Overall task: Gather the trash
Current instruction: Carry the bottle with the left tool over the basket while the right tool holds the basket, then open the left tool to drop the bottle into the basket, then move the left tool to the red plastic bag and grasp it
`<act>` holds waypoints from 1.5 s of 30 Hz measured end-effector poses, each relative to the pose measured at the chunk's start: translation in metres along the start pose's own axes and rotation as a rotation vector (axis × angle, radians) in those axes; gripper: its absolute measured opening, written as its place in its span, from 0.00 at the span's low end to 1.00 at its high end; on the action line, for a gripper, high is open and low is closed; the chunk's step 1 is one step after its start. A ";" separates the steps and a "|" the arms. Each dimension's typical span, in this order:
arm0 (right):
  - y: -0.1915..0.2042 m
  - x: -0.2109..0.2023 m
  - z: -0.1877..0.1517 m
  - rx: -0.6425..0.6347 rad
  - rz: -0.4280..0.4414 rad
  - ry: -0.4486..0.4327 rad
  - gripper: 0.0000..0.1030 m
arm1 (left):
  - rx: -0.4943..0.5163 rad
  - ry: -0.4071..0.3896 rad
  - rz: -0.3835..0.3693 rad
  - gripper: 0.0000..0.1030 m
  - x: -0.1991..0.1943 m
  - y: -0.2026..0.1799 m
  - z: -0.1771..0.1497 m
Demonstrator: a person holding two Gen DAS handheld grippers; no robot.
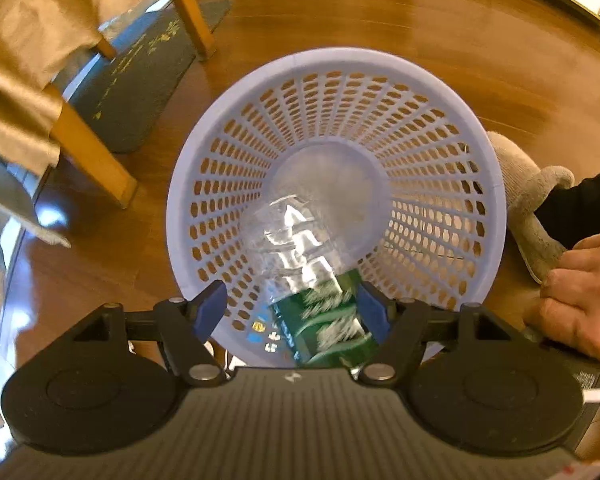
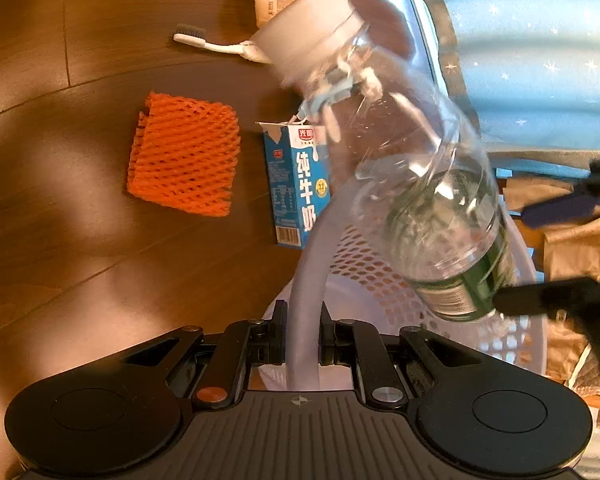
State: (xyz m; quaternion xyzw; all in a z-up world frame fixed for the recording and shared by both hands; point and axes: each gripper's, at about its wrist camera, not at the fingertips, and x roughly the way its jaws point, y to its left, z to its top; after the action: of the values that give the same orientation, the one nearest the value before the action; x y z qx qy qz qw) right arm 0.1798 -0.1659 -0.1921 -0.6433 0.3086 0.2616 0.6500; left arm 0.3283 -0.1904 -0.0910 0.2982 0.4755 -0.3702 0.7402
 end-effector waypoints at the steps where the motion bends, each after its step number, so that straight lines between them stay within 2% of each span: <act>1: -0.001 0.000 0.000 0.011 0.002 -0.003 0.08 | -0.011 0.000 -0.001 0.65 0.001 0.002 -0.003; 7: -0.004 -0.001 0.000 0.009 0.009 -0.002 0.08 | -0.105 0.010 -0.058 0.63 0.013 0.007 -0.018; 14: -0.004 -0.002 -0.001 0.004 0.011 0.004 0.08 | -0.146 -0.045 -0.031 0.61 -0.011 0.016 -0.023; 21: -0.005 0.002 0.000 0.004 0.021 0.011 0.08 | -0.152 -0.045 0.016 0.61 -0.029 0.035 -0.043; 25: -0.004 0.002 0.000 -0.006 0.024 0.013 0.08 | -0.191 -0.023 0.041 0.62 -0.035 0.047 -0.071; 34: -0.004 0.004 0.001 -0.019 0.024 0.021 0.08 | -0.237 0.068 0.098 0.65 -0.037 0.054 -0.163; 38: -0.004 0.005 0.002 -0.025 0.024 0.030 0.08 | -0.259 0.085 0.122 0.67 -0.036 0.060 -0.198; 45: -0.009 0.007 0.003 -0.028 0.031 0.056 0.08 | -0.292 0.060 0.151 0.72 -0.025 0.075 -0.250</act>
State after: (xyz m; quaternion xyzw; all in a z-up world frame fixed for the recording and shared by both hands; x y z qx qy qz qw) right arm 0.1912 -0.1635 -0.1918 -0.6544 0.3331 0.2577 0.6280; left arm 0.2636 0.0556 -0.1538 0.2333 0.5221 -0.2315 0.7870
